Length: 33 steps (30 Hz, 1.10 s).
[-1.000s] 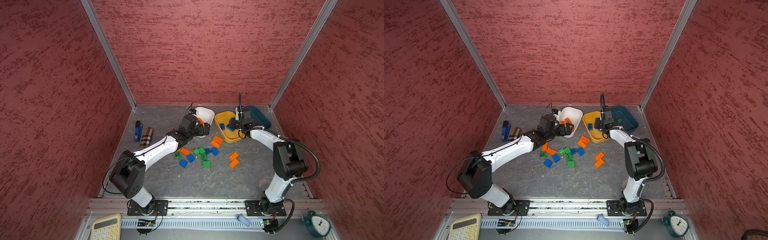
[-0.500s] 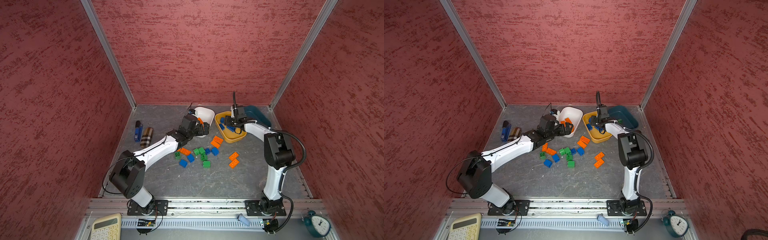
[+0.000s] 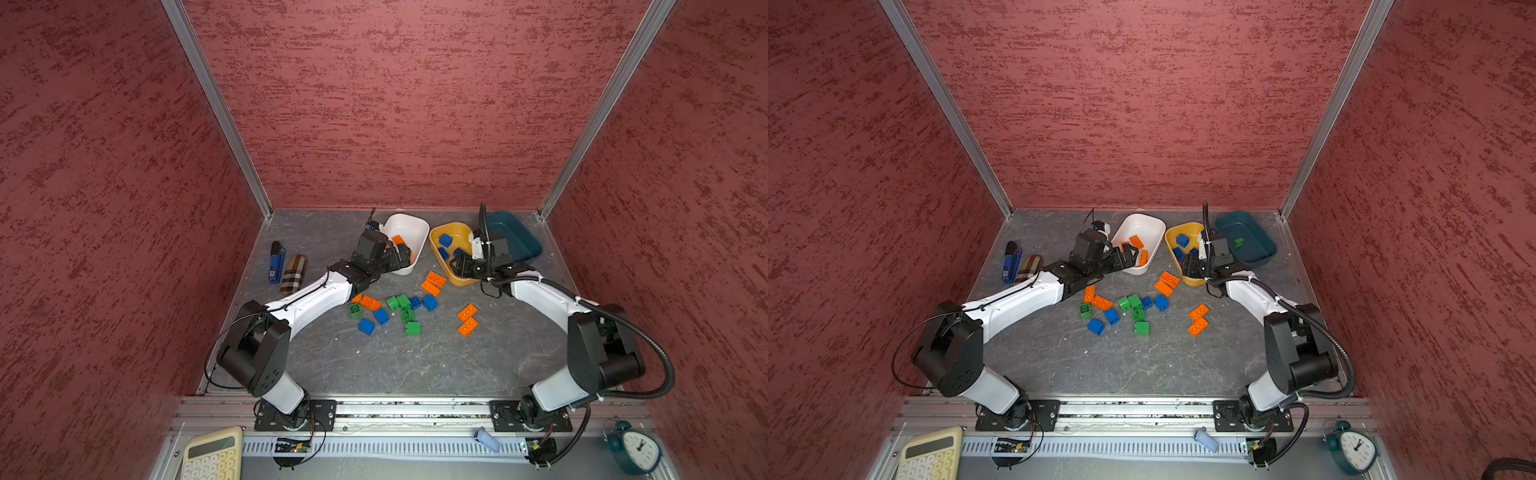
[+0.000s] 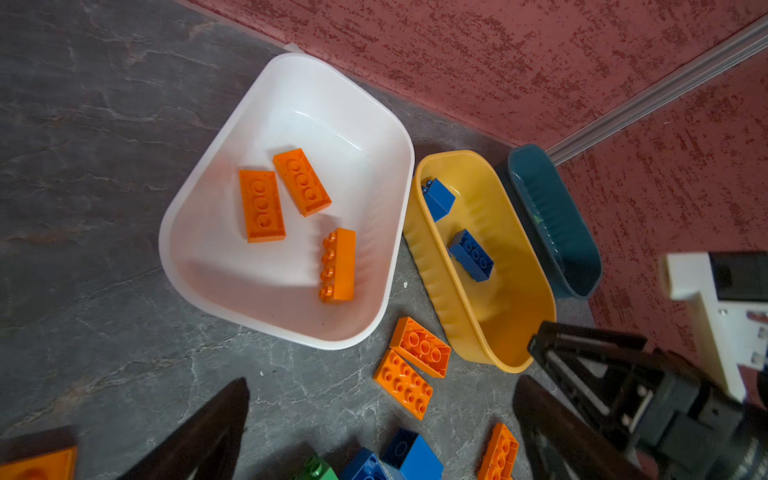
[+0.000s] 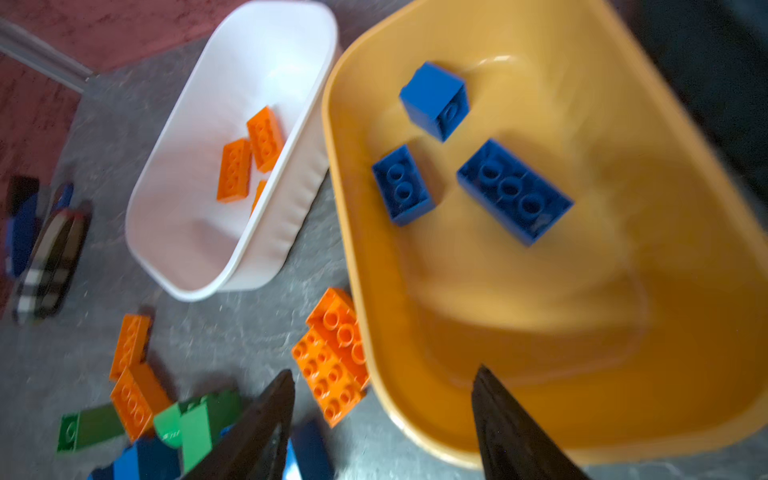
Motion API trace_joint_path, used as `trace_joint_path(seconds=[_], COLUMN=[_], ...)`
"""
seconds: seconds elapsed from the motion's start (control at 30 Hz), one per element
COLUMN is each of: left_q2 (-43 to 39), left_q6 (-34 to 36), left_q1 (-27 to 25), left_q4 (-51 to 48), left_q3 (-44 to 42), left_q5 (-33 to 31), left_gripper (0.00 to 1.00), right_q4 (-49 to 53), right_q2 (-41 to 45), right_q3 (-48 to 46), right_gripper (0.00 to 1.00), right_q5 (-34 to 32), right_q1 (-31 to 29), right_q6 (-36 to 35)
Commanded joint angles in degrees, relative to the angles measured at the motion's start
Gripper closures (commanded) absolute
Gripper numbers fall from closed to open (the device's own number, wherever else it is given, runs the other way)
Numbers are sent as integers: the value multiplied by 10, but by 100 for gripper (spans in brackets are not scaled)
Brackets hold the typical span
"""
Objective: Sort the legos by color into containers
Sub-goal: 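Move the right gripper back over the brick pile, then grasp another tall blue brick from the pile with the right gripper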
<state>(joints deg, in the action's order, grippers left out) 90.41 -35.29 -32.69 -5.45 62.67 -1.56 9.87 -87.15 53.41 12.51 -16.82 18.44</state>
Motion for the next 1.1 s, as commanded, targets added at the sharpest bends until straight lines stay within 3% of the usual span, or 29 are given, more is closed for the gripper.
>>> trace_joint_path(seconds=[0.0, 0.3, 0.47, 0.67, 1.0, 1.07], left_q2=[-13, -13, -14, -17, -10, -10], left_q6=[-23, -34, -36, -34, -33, -29], left_q1=[8, 12, 12, 13, 13, 13], left_q4=[14, 18, 15, 9, 6, 6], left_q3=[-9, -12, -12, -17, -12, -12], left_q5=[3, 8, 8, 7, 10, 16], left_gripper=[1, 1, 1, 1, 1, 0], right_q4=[-29, 20, 30, 32, 26, 15], right_q2=[35, -23, -72, -98, -115, -104], right_q3=[-34, -24, 5, 12, 12, 3], right_gripper=[33, 33, 35, 50, 59, 65], right_q5=[46, 17, -39, -64, -91, -103], right_q1=[-38, -122, -154, -170, -181, -181], right_q6=[-30, -114, -126, -130, -121, -114])
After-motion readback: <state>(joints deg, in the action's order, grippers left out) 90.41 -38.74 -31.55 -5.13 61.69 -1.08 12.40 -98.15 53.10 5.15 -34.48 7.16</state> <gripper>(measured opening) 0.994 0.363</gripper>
